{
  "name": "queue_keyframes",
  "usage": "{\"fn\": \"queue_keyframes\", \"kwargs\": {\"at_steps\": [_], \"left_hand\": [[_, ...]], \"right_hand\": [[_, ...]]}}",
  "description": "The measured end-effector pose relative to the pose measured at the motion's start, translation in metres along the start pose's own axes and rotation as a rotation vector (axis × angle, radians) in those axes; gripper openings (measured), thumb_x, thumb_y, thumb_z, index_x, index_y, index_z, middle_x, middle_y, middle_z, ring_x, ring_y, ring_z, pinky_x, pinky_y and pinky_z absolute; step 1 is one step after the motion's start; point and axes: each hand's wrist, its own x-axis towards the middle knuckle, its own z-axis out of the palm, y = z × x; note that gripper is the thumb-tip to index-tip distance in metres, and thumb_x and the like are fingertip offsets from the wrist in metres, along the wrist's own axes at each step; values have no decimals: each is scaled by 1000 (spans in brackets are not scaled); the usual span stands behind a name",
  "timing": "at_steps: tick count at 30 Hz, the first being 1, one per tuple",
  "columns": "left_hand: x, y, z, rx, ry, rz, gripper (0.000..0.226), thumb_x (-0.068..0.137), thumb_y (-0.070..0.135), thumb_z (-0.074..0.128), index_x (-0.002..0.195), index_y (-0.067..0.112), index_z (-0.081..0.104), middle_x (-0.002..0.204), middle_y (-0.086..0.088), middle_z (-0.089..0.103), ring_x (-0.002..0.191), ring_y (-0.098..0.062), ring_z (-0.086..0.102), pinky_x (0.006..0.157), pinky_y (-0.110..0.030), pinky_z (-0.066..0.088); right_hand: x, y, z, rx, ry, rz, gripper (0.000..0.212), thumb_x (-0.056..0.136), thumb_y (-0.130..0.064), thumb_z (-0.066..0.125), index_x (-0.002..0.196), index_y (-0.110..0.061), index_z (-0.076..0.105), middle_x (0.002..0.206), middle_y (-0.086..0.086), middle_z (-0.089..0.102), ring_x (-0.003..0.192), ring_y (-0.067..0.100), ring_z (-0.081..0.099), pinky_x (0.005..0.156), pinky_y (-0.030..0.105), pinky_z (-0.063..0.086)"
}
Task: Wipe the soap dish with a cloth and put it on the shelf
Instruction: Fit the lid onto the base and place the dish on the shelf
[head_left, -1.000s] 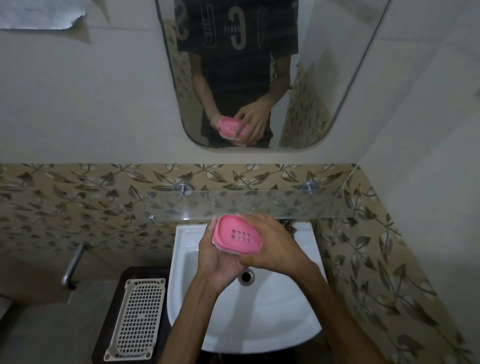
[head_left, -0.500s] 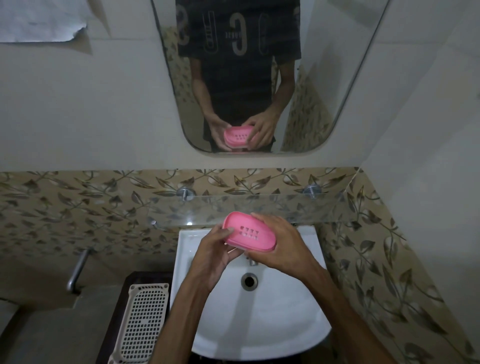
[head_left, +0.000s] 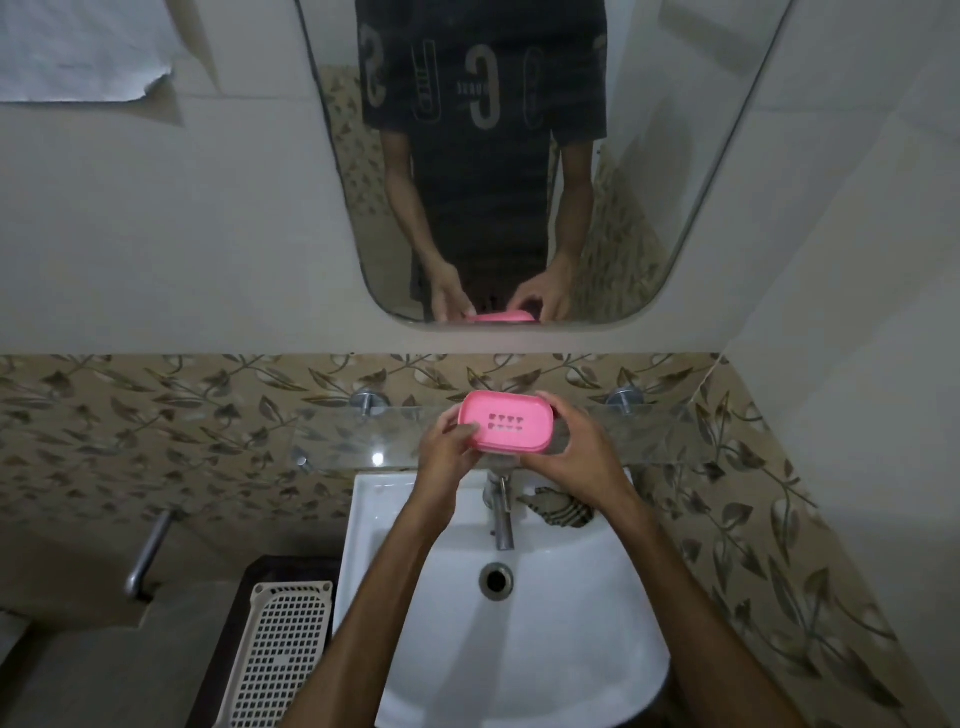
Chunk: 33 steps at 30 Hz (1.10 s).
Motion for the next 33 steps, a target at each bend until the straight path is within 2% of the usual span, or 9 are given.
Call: {"fn": "queue_keyframes", "kwargs": {"at_steps": [4,6,8,10,12,16,20,27,33], "left_hand": [[16,-9,-10,567,59,133,38,92,4,63,128,12,69,116,-6,74,113,-25,68,84,-27,55],[23,-10,-13,758,81,153,43,92,15,69,134,8,65,128,-10,69,114,-25,65,94,-38,56],[25,-10,-15,791,110,165,53,90,19,74,140,6,60,136,-8,60,115,-23,62,97,-39,55],[26,-11,-17,745,144,177,55,88,17,76,140,9,58,133,-5,55,110,-17,61,88,-28,53],[27,-13,-20,695,163,192,51,89,15,76,137,11,60,129,-2,56,103,-7,61,77,-16,47],[30,-13,-20,647,151,200,37,92,8,71,129,11,68,126,-8,64,102,-10,63,83,-26,56],[33,-13,-21,605,158,181,38,90,0,67,125,15,72,122,-12,70,107,-26,68,94,-50,60],[30,-18,-23,522,174,184,41,87,-1,69,123,18,74,119,-10,72,108,-28,68,93,-53,61],[31,-18,-21,532,184,210,39,90,0,68,125,15,73,122,-10,70,108,-23,67,96,-50,59]], "right_hand": [[13,12,2,-159,-27,-25,70,66,-43,82,130,-37,56,110,-25,68,99,-17,50,93,23,51],[15,16,6,-209,-46,-6,71,65,-41,82,131,-32,59,119,-5,72,108,4,57,101,46,49],[15,16,6,-252,-91,60,91,59,-47,81,141,-21,50,136,6,63,127,24,54,109,51,39],[11,18,7,-217,-106,152,109,63,-49,85,154,-15,36,155,7,48,143,27,41,117,48,31],[3,20,12,-34,10,264,96,78,-38,85,158,-17,36,155,3,50,136,18,50,111,36,42],[-2,15,25,156,193,391,51,92,-17,75,141,-17,61,116,-1,75,85,-9,64,62,4,52],[1,7,27,179,216,335,41,90,-2,71,129,-16,70,112,3,76,87,3,67,69,12,58],[8,9,26,209,177,320,45,92,-2,70,135,-14,66,122,4,71,103,16,69,84,33,64],[6,11,29,204,218,300,44,91,0,71,133,-13,67,124,4,71,99,12,67,75,13,56]]}}
